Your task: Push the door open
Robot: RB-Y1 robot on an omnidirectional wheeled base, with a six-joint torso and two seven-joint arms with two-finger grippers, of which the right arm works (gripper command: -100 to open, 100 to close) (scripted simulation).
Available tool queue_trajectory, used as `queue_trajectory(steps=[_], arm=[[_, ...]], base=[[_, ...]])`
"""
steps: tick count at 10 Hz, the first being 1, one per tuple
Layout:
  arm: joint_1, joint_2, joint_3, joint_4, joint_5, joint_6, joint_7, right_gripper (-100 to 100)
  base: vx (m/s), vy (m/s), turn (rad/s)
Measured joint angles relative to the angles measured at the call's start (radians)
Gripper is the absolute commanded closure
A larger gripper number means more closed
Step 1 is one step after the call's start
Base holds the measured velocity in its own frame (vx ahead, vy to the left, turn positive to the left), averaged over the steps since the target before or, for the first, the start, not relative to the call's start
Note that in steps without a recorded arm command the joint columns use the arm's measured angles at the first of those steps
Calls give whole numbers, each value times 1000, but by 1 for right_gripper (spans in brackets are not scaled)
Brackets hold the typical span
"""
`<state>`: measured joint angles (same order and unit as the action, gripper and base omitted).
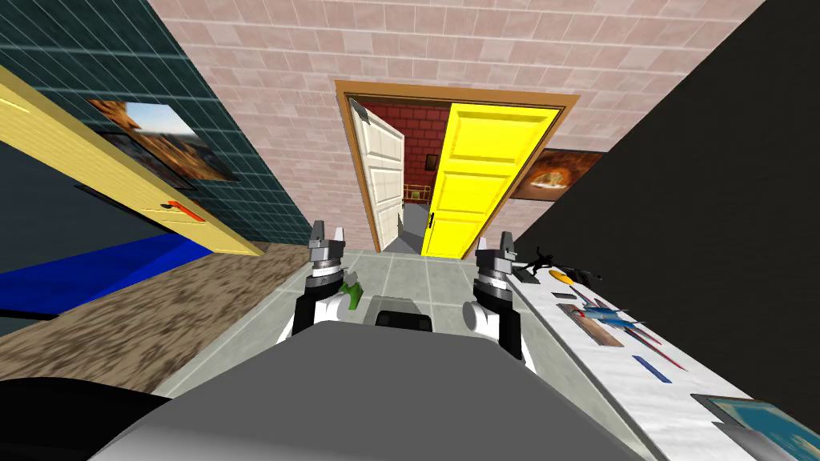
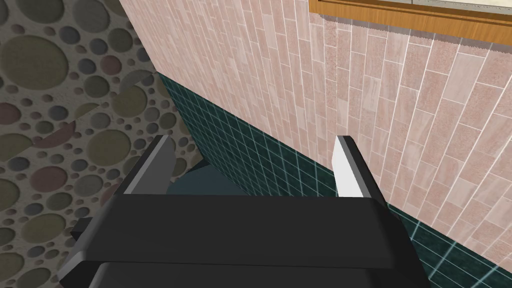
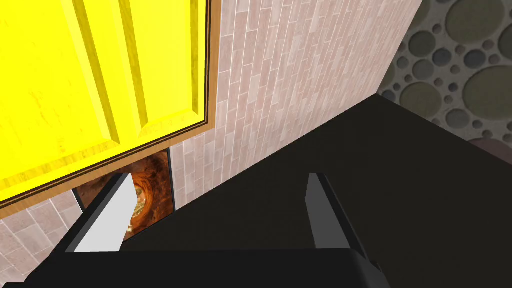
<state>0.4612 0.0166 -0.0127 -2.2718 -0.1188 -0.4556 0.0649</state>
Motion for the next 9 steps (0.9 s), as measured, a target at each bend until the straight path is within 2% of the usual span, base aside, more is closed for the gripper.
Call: queue_trajectory(steps=[3, 9], arm=[[-9, -21, 5, 56, -32, -21, -48, -100], [-17, -51, 23, 166, -98, -73, -155, -100]], base=[[183, -15, 106], [130, -41, 100]])
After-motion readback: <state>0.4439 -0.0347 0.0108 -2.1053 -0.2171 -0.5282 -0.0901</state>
